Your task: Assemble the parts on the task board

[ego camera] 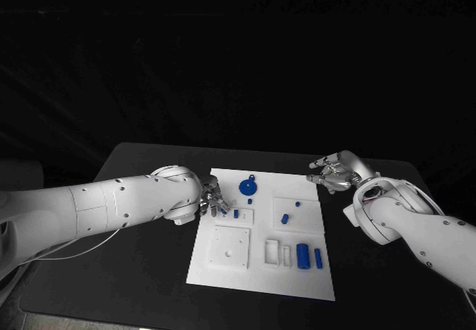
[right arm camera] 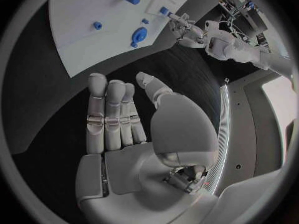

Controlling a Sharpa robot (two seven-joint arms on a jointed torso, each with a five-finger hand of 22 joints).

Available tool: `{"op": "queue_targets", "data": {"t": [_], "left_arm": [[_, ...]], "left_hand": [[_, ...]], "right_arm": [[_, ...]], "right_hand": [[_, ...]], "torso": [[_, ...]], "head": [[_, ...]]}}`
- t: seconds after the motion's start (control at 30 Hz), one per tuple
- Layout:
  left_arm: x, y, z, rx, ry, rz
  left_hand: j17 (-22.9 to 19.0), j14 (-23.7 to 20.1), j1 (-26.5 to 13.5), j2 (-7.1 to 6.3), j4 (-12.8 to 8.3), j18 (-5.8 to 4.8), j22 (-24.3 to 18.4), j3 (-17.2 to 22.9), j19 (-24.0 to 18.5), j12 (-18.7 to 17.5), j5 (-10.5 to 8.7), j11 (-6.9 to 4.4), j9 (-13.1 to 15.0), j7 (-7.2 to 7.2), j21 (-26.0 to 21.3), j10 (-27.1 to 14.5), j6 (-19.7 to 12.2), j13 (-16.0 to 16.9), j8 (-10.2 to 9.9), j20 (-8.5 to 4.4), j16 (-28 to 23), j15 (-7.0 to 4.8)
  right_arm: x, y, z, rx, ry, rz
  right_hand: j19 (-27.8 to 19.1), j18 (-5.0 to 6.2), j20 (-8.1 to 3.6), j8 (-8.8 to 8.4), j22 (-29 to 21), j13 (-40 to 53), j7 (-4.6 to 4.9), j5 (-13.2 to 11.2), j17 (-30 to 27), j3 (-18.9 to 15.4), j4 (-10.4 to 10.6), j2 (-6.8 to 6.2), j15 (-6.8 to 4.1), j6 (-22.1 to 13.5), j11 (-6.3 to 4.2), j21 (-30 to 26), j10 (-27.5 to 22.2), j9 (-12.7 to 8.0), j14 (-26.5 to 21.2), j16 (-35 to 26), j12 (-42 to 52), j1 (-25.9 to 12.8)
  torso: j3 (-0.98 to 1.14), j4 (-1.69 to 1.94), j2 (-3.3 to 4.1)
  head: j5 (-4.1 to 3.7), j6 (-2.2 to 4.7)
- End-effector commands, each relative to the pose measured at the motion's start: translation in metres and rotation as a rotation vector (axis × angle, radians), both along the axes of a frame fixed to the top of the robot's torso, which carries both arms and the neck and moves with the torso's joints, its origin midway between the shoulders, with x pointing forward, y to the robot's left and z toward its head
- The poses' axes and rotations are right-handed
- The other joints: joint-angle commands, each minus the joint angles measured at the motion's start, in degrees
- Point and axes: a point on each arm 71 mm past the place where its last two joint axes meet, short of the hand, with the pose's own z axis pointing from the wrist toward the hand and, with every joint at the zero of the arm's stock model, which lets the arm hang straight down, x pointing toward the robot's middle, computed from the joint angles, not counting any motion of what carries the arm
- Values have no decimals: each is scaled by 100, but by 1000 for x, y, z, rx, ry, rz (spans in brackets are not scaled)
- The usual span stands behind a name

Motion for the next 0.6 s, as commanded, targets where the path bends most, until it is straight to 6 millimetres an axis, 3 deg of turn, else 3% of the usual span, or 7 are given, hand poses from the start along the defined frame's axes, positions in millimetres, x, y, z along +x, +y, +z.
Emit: {"op": "queue_targets", "data": {"t": [0.03, 0.13, 0.2, 0.27, 0.6], "left_arm": [[1, -2, 0, 3, -17, -23], [1, -2, -1, 6, -15, -25], [1, -2, -2, 8, -13, -26], [2, -2, -2, 10, -10, -28], [2, -2, -4, 16, 3, -35]], "left_hand": [[5, 39, 8, 35, -212, 30, 98, 197, 42, 20, 12, -45, 16, -263, 35, 280, 310, -5, 16, 7, -7, 8], [5, 39, 8, 35, -212, 30, 98, 197, 42, 20, 12, -45, 16, -263, 35, 280, 310, -5, 16, 7, -7, 8], [5, 39, 8, 35, -212, 30, 98, 197, 42, 20, 12, -45, 16, -263, 35, 280, 310, -5, 16, 7, -7, 8], [5, 39, 8, 35, -212, 30, 98, 197, 42, 20, 12, -45, 16, -263, 35, 280, 310, -5, 16, 7, -7, 8], [14, 39, 11, 34, -208, 29, 97, 198, 40, 19, 19, -43, 22, -262, 33, 279, 305, -12, 13, 7, -15, 9]], "right_arm": [[0, -1, 0, 29, 0, 6], [1, -2, -1, 38, 4, 3], [1, -2, -1, 47, 6, 2], [1, -2, 0, 57, 2, 0], [2, -4, -1, 92, 3, -13]], "right_hand": [[-112, 23, 52, -32, -344, -487, 35, -2, -426, 68, 4, -28, 56, 8, 37, -490, -65, -6, -174, -362, -375, -20], [-179, -5, 99, -31, -714, -1043, 55, -6, -832, 106, 10, -45, 106, -6, 76, -871, -75, -6, -275, -758, -733, -8], [-140, -25, 147, -37, -1190, -1754, 75, -21, -1295, 78, 6, -66, 160, -30, 109, -1272, 11, -8, -244, -1214, -1053, 22], [-106, -27, 164, -33, -1724, -2481, 74, -13, -1702, 31, -12, -52, 182, -13, 109, -1307, 108, -7, -111, -1553, -1201, 81], [-87, -42, 181, -28, -2361, -3273, 81, -16, -2038, -8, -28, -5, 205, -12, 133, -1281, 87, -5, -75, -1727, -1043, 105]], "torso": [[-2, -3, 1], [-4, -3, 1], [-2, -2, 0], [0, -1, 2], [-4, 6, 1]], "head": [[-6, 5], [-6, 4], [-7, 0], [-9, 1], [-19, -19]]}}
